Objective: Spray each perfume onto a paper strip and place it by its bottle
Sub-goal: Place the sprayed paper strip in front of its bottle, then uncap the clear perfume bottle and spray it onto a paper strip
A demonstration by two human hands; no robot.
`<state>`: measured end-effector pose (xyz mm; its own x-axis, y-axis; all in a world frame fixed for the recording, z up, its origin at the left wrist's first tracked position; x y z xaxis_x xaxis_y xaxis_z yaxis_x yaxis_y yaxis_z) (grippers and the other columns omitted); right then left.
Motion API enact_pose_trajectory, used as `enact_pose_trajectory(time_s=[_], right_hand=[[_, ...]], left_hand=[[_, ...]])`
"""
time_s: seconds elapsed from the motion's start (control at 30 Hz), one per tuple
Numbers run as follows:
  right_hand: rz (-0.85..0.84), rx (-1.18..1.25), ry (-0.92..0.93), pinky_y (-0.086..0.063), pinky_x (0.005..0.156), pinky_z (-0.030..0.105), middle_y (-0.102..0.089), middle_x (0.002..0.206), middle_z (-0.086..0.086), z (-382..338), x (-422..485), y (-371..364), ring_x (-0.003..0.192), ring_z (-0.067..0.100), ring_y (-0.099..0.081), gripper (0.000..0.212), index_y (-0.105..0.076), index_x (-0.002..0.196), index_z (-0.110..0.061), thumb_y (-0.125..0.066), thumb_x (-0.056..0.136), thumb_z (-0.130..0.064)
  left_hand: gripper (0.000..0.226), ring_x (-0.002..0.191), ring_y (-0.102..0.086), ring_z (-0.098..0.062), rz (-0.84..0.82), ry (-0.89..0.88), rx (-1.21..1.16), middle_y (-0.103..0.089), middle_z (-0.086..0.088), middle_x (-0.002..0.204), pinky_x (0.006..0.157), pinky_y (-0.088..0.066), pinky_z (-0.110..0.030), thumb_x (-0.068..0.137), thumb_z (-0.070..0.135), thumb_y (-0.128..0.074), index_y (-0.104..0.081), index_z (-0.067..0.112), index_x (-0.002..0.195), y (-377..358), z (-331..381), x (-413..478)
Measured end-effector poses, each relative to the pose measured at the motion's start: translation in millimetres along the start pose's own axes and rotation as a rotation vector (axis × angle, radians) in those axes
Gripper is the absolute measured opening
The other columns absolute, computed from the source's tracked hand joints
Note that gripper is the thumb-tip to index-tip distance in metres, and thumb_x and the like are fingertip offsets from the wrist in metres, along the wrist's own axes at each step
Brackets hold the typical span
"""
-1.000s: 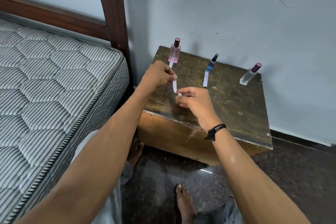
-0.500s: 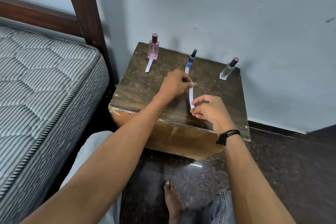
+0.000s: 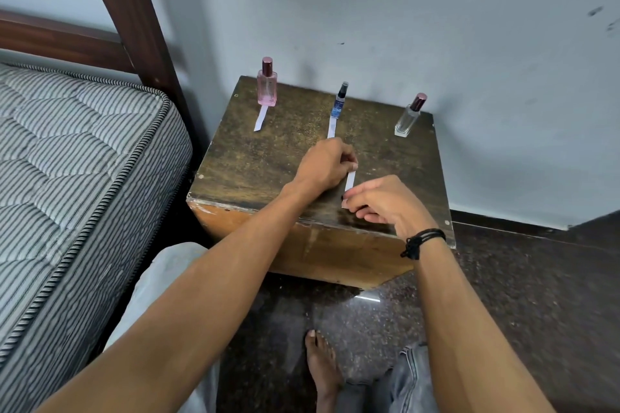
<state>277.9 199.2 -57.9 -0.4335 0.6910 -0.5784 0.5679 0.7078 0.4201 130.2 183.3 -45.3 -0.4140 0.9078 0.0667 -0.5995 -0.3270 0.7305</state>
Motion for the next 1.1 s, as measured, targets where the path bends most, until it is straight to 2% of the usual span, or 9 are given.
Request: enact_pose_trajectory(time_s=[0.1,0.27,0.37,0.5,0.6,0.73,0.87,1.0,1.1], right_hand=[[0.015,-0.02,0.014,-0.058,0.072,0.022,-0.079,0.083,0.003,-1.0,-1.7,8.0,0.066,0.007,-0.068,0.007,-0.083,0.087,-0.018,-0.084,0.081,-0.014],[0.296,0.11,0.081,-0.052,0.052,0.014,-0.076,0.08,0.005,2.2,3.8,51.5,0.061,0.009,-0.064,0.008,-0.078,0.086,-0.013,-0.074,0.086,-0.007],[0.402,0.184,0.129,-0.049,0.05,0.014,-0.076,0.081,0.004,5.8,9.7,72.4,0.063,0.01,-0.065,0.011,-0.076,0.084,-0.016,-0.071,0.088,-0.007],[0.562,0.363,0.231,-0.054,0.065,0.021,-0.074,0.086,0.002,5.0,20.2,97.0,0.076,0.015,-0.068,0.011,-0.075,0.089,-0.017,-0.073,0.087,-0.006],[0.643,0.432,0.271,-0.058,0.081,0.028,-0.069,0.102,-0.002,5.0,35.3,105.2,0.094,0.018,-0.069,0.024,-0.07,0.109,-0.019,-0.078,0.087,-0.013],[0.619,0.307,0.344,-0.052,0.094,0.027,-0.051,0.143,0.002,-12.1,64.7,104.5,0.12,0.015,-0.057,0.063,-0.052,0.142,-0.023,-0.083,0.087,-0.028],[0.589,0.174,0.373,-0.044,0.113,0.042,-0.046,0.152,0.004,-29.4,88.8,107.7,0.134,0.022,-0.051,0.077,-0.042,0.152,-0.02,-0.081,0.087,-0.038],[0.604,0.094,0.379,-0.047,0.098,0.035,-0.06,0.13,-0.003,-36.9,104.7,113.6,0.121,0.023,-0.06,0.055,-0.055,0.137,-0.02,-0.076,0.09,-0.04],[0.635,0.038,0.37,-0.043,0.089,0.032,-0.067,0.125,0.002,-36.2,109.8,118.2,0.116,0.027,-0.063,0.042,-0.062,0.127,-0.015,-0.071,0.092,-0.038]], left_hand=[[0.01,0.089,-0.065,-0.016,0.02,-0.003,-0.03,-0.072,0.004,0.091,0.082,-0.052,-0.034,0.085,0.022,-0.074,-0.077,0.019,0.094,0.5,-0.3,-1.6],[0.006,0.08,-0.059,-0.007,0.05,0.028,-0.121,-0.068,0.009,0.084,0.081,-0.05,-0.029,0.086,0.023,-0.074,-0.075,0.022,0.092,7.2,-6.1,-2.5],[0.007,0.075,-0.057,-0.001,-0.025,-0.023,-0.133,-0.068,0.008,0.086,0.076,-0.047,-0.023,0.087,0.02,-0.075,-0.077,0.02,0.093,9.2,-4.6,-3.3],[0.021,0.087,-0.061,-0.012,-0.153,-0.139,-0.07,-0.064,-0.001,0.102,0.082,-0.049,-0.023,0.085,0.019,-0.078,-0.076,0.015,0.105,5.3,1.7,-9.6],[0.03,0.102,-0.054,-0.014,-0.192,-0.159,-0.003,-0.058,0.001,0.11,0.092,-0.046,-0.027,0.083,0.024,-0.079,-0.075,0.018,0.113,0.7,1.3,-14.7],[0.033,0.109,-0.053,-0.019,-0.176,-0.16,0.017,-0.057,-0.001,0.115,0.098,-0.047,-0.036,0.084,0.025,-0.078,-0.074,0.016,0.115,2.9,2.1,-18.4],[0.032,0.103,-0.057,-0.018,-0.184,-0.154,-0.002,-0.059,-0.002,0.112,0.096,-0.049,-0.037,0.084,0.021,-0.079,-0.074,0.012,0.114,7.1,0.7,-19.6],[0.031,0.102,-0.058,-0.018,-0.188,-0.152,-0.011,-0.059,-0.003,0.113,0.095,-0.049,-0.036,0.084,0.019,-0.079,-0.074,0.009,0.113,11.3,-0.9,-21.2],[0.03,0.102,-0.059,-0.017,-0.185,-0.144,-0.019,-0.06,-0.002,0.113,0.095,-0.05,-0.036,0.085,0.021,-0.078,-0.074,0.009,0.112,12.8,-1.7,-22.0]])
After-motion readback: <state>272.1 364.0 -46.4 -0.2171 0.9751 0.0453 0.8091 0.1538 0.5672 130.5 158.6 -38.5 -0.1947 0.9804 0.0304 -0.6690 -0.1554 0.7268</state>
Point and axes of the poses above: each hand's wrist, its own x-axis towards the middle knuckle, its own y-axis out of the back of the hand, z = x × y, the point moved 8 cm from there along x, towards the middle knuckle
